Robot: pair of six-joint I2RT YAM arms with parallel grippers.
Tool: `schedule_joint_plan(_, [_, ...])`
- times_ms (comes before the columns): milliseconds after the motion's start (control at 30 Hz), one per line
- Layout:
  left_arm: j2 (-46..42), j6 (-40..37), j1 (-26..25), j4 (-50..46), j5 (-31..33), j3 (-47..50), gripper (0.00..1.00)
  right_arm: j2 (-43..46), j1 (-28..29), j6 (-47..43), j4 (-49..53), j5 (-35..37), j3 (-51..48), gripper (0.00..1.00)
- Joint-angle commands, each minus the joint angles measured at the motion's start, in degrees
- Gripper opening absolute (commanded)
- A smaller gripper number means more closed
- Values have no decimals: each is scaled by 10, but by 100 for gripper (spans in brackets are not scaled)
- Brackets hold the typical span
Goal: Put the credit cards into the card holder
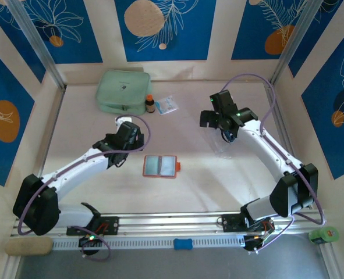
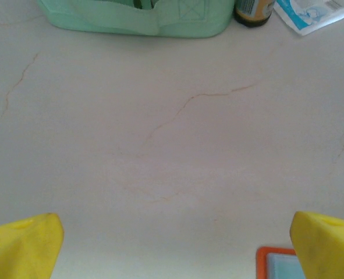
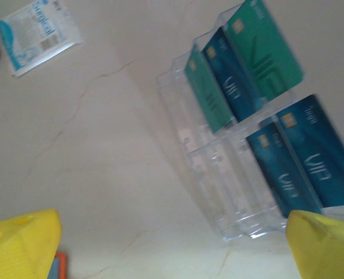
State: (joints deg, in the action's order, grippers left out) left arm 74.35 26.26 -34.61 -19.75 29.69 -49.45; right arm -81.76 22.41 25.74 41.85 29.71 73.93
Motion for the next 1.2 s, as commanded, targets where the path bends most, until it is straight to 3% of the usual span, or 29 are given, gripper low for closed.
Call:
schedule_joint_plan(0, [-17, -25, 5, 46, 4, 4, 100, 1, -39, -39, 1, -57, 25, 99])
schedule_joint_plan(133, [-24, -39, 6, 77, -24, 13, 100, -8, -79, -39, -13, -111, 10, 99])
schedule_joint_plan(267, [-11, -46, 5, 55, -21, -5, 100, -39, -92, -56, -1, -117, 26, 100])
schedule_joint_plan(333, [-5, -48, 5, 43, -13, -11, 100, -53, -94, -64, -1, -125, 35, 95])
schedule_joint_plan(433, [4, -42, 7, 22, -4, -20, 100, -87, -94, -70, 12, -144, 64, 83])
schedule_joint_plan(600, [17, -23, 19, -20, -14, -37, 100, -161, -95, -77, 40, -169, 126, 52])
schedule_joint_plan(767, [19, -19, 30, -40, -38, -46, 100, -222, -91, -85, 65, -145, 187, 38])
schedule_joint_plan(1167, [5, -42, 34, -20, -76, -27, 100, -247, -102, -95, 101, -79, 227, 31])
